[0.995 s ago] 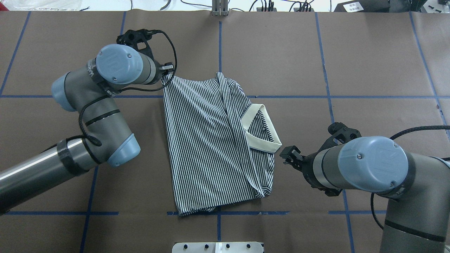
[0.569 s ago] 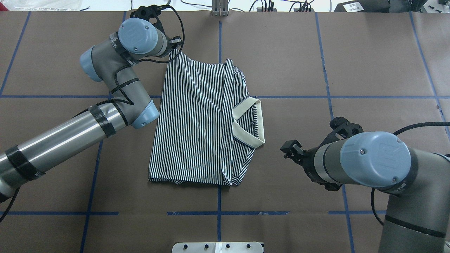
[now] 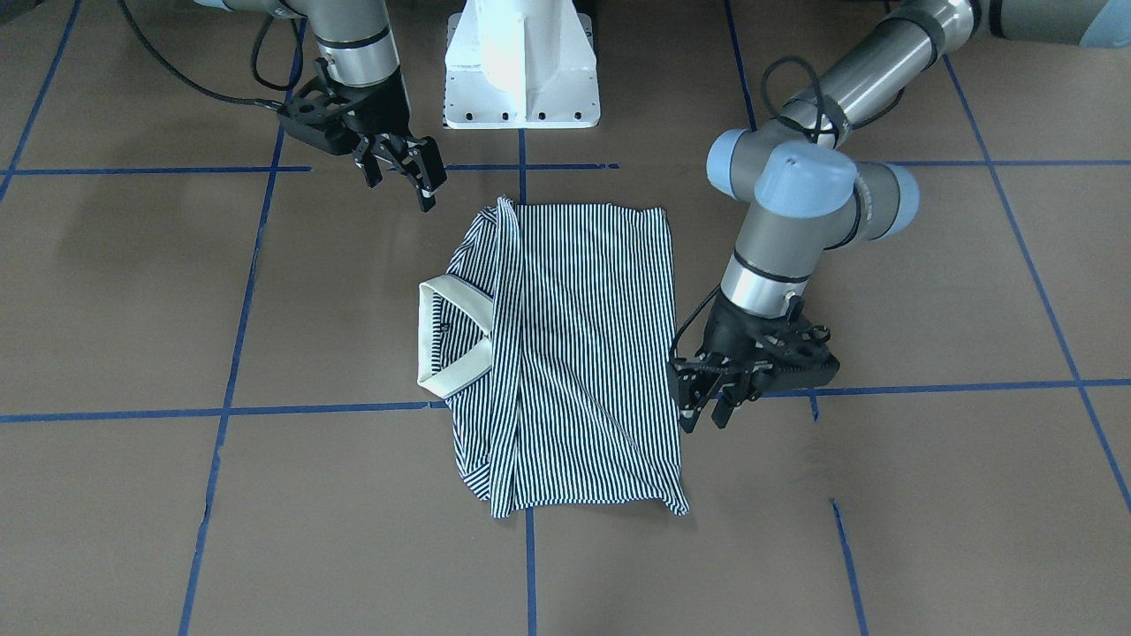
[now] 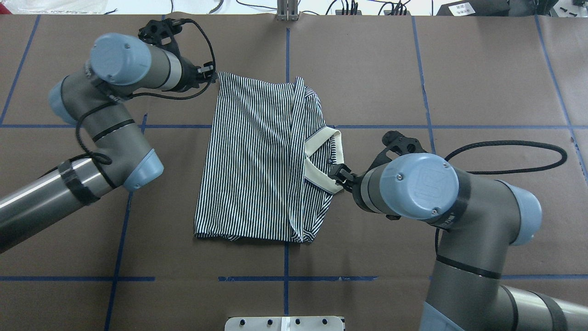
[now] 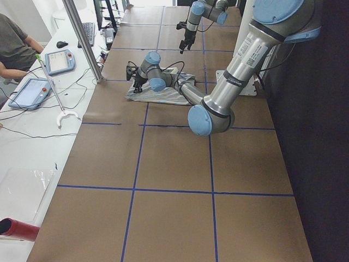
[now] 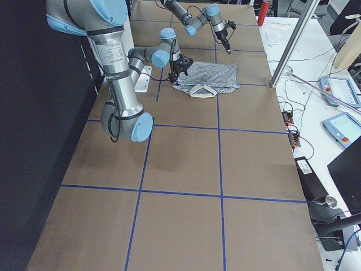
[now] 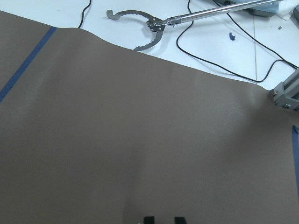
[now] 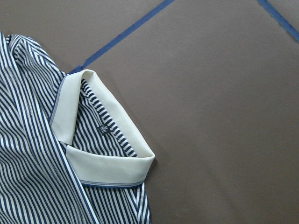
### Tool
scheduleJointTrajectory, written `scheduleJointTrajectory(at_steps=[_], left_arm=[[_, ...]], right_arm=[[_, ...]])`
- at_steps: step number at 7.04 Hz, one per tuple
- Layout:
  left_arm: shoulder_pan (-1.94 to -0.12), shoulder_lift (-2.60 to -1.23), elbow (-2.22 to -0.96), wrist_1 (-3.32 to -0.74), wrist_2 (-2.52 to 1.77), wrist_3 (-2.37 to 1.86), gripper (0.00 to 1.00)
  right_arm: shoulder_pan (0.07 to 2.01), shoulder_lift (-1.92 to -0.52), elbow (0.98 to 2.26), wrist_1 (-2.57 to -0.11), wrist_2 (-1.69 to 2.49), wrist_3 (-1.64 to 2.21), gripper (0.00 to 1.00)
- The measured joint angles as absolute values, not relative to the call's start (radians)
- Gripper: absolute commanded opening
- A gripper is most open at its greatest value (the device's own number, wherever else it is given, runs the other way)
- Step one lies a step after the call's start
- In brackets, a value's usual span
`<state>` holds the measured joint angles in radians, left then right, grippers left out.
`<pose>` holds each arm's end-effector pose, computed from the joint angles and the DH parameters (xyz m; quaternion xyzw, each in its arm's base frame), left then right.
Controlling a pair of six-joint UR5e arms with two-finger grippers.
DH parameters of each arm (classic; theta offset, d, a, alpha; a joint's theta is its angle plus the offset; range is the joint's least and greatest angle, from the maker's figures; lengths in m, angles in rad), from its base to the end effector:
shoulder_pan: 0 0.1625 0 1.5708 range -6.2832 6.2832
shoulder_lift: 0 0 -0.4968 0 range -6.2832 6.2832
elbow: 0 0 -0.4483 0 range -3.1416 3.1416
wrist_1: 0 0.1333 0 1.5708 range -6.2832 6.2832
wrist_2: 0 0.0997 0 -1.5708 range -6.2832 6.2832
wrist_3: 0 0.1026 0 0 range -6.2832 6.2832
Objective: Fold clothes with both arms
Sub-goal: 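Move the right gripper onto the shirt's collar side edge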
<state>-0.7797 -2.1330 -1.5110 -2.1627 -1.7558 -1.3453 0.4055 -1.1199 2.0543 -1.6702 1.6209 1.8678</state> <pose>0.4835 -0.6389 0.3246 0.1804 0.4920 -0.1864 0.8311 -0.5245 -0.3646 0.2440 -0.0009 -0.4060 0.3049 0.8615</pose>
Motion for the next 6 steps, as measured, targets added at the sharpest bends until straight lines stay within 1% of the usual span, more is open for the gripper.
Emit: scheduleJointTrajectory(at_steps=[1, 2, 4, 6], left_arm=[[-0.78, -2.055, -1.623, -2.159, -1.791, -1.348, 0.54], [-0.78, -2.016, -1.675, -2.158, -1.813, -1.35, 0.54], [-0.779, -1.989, -1.702, -2.157, -1.827, -1.351, 0.54], [-0.777, -1.98, -1.702, -2.157, -1.829, -1.352, 0.55]], right_arm=[[0.406, -1.072, 1.994, -1.67, 1.623, 1.759, 1.0], [0.406, -1.023, 1.931, -1.67, 1.635, 1.632, 1.0], [0.405, -0.942, 1.81, -1.67, 1.736, 1.356, 1.0], [0.403, -0.855, 1.695, -1.676, 1.837, 1.224, 1.0]])
